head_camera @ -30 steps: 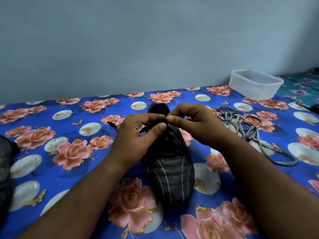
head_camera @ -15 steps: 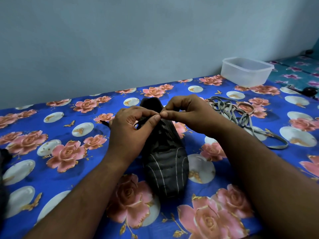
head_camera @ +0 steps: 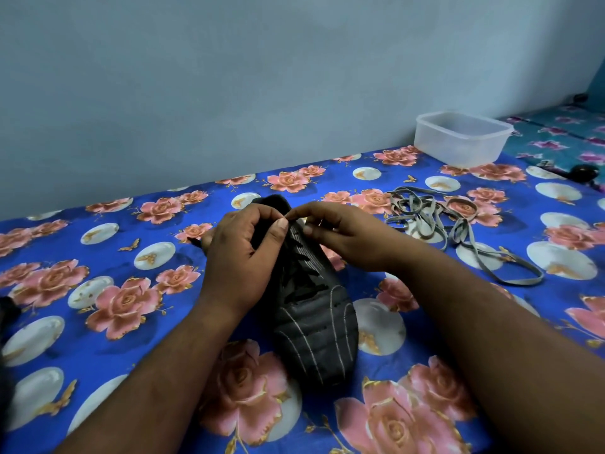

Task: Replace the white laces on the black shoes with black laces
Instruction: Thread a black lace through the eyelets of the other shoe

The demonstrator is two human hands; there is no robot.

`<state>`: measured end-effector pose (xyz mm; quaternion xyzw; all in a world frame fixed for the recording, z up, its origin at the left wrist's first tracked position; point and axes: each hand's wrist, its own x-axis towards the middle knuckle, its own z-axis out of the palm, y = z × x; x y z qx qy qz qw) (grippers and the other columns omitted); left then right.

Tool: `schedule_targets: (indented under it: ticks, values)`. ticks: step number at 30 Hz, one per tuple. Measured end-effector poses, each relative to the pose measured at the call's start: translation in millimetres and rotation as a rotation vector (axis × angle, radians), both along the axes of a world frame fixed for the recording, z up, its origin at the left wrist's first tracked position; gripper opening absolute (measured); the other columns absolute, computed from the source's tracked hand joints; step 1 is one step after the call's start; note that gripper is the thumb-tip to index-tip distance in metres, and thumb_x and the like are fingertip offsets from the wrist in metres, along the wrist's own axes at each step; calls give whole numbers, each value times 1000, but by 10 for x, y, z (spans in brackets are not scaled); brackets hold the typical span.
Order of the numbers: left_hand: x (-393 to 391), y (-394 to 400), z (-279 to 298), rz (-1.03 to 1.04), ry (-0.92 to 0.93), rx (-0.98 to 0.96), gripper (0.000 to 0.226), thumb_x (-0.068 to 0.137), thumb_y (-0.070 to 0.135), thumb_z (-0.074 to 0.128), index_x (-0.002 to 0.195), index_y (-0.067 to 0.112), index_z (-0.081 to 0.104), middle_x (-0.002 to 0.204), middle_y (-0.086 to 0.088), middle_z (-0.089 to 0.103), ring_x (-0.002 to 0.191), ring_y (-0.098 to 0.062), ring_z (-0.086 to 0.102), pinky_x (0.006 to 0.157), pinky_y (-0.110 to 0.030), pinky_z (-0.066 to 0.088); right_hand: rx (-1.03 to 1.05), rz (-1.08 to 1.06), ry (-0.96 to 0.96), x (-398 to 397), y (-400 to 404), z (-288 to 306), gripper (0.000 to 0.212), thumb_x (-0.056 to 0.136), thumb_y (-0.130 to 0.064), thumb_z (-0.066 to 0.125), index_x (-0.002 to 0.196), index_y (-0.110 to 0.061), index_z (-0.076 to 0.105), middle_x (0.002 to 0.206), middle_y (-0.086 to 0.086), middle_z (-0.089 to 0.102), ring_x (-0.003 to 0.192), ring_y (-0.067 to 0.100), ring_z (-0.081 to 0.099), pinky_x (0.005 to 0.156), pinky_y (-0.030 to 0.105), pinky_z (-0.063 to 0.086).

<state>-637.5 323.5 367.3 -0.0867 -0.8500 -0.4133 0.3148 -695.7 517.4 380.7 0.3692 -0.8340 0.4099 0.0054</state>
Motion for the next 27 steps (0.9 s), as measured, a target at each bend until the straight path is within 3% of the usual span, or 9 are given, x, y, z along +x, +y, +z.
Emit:
schedule_targets:
  ticks: [3, 6, 10, 16, 19, 21, 25, 27]
  values:
    - [5, -35, 22, 29, -52, 1, 23, 87, 58, 55, 97, 40, 66, 90, 20, 68, 100, -11, 61, 94, -58, 45, -11, 20, -42, 3, -43, -20, 24, 104, -16, 54, 127, -20, 60, 91, -8, 60, 82, 12, 58, 75, 22, 47]
    - [9, -54, 16, 48, -92, 12, 26, 83, 61, 54, 97, 43, 67, 91, 21, 68, 103, -9, 60, 97, -58, 44, -66, 49, -99, -30, -39, -41, 21, 104, -17, 54, 124, -20, 59, 89, -5, 56, 78, 14, 53, 75, 31, 47]
    - [-6, -76, 21, 48, -164, 18, 24, 82, 62, 54, 92, 45, 68, 87, 19, 70, 99, -15, 64, 92, -60, 47, -145, 91, -194, -79, -27, -86, 20, 99, -27, 55, 119, -26, 59, 97, 11, 59, 82, 26, 56, 81, 55, 51]
    - [13, -45, 62, 81, -198, -94, 13, 84, 54, 53, 85, 48, 65, 84, 35, 63, 94, -15, 62, 90, -59, 47, -233, 152, -299, -121, -8, -104, 19, 96, -25, 56, 115, -23, 59, 98, 14, 57, 85, 19, 57, 80, 42, 51]
    - [17, -39, 62, 38, -241, -113, 17, 84, 53, 52, 80, 45, 66, 83, 29, 64, 101, -13, 58, 95, -56, 44, -248, 158, -304, -128, -12, -115, 18, 96, -25, 57, 114, -23, 60, 102, 20, 57, 85, 20, 56, 79, 42, 49]
    - [20, -44, 54, 29, -255, -128, 18, 84, 51, 52, 83, 41, 68, 83, 27, 63, 106, -9, 52, 100, -50, 39, -251, 156, -311, -126, -12, -117, 18, 97, -23, 58, 115, -23, 61, 98, 15, 58, 85, 20, 57, 79, 42, 49]
    - [19, -56, 48, -12, -259, -170, 15, 85, 49, 52, 86, 43, 66, 91, 49, 54, 107, -4, 45, 98, -40, 32, -246, 147, -327, -126, -10, -120, 22, 97, -24, 59, 119, -23, 62, 99, 16, 58, 86, 22, 58, 81, 47, 51]
    - [13, -42, 39, -16, -256, -151, 11, 91, 45, 58, 91, 42, 68, 91, 47, 55, 109, -4, 43, 94, -34, 25, -253, 143, -337, -125, -16, -120, 22, 97, -24, 60, 119, -24, 63, 100, 18, 60, 87, 23, 61, 83, 50, 53]
